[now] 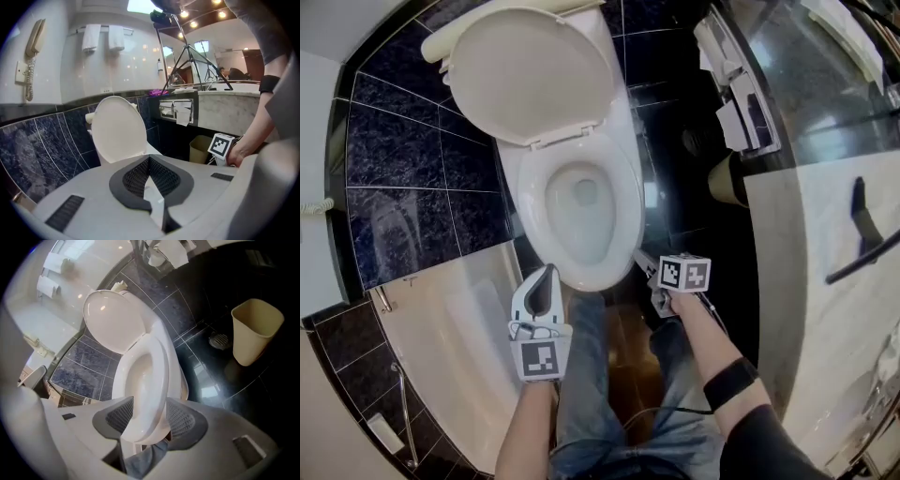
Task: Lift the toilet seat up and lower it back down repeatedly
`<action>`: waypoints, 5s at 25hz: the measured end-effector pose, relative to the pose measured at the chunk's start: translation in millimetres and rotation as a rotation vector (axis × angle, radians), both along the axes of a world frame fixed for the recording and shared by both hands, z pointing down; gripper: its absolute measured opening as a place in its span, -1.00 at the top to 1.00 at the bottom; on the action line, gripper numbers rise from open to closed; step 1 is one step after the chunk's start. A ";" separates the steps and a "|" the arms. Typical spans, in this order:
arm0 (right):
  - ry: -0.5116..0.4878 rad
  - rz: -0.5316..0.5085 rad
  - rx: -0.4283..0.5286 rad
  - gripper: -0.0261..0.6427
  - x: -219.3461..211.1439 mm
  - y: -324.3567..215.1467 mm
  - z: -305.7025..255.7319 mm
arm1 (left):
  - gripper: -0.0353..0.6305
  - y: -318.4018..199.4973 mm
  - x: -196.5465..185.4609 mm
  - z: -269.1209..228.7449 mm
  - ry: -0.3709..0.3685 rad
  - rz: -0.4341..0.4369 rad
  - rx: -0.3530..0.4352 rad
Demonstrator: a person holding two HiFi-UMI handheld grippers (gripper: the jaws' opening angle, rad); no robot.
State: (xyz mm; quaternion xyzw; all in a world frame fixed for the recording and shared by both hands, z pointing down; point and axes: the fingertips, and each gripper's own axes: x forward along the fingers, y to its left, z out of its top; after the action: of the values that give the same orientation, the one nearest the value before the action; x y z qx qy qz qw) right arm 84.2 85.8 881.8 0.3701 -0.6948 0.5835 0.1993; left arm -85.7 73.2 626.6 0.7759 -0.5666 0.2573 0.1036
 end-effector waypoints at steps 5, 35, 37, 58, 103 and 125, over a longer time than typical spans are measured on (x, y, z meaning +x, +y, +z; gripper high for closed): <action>-0.032 0.068 -0.039 0.20 -9.5 -5.2 31.2 | 0.90 -1.5 -7.1 20.7 -0.004 0.003 -0.016; -0.128 0.181 -0.119 0.55 -19.0 -12.4 36.0 | 0.90 16.7 -24.8 61.2 0.032 -0.028 -0.109; -0.134 0.173 -0.122 0.56 -18.2 -13.2 25.7 | 0.90 18.6 -22.6 56.8 0.030 -0.017 -0.104; -0.177 0.166 -0.124 0.56 -28.3 -73.3 -147.6 | 0.90 80.1 -18.2 68.6 0.161 -0.113 -0.345; 0.092 -0.117 0.535 0.88 -60.8 -180.9 -367.0 | 0.90 -262.8 -77.9 -95.2 0.160 -0.060 -0.081; 0.165 -0.193 0.597 0.88 -63.0 -196.2 -382.3 | 0.90 -288.7 -100.1 -109.5 0.106 -0.069 -0.078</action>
State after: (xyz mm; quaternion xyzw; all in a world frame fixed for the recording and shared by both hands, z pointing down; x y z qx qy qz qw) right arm 21.2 -110.4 499.5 0.3907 -0.8486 0.3007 0.1920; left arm -185.8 -215.5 517.1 0.7638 -0.5764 0.2338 0.1725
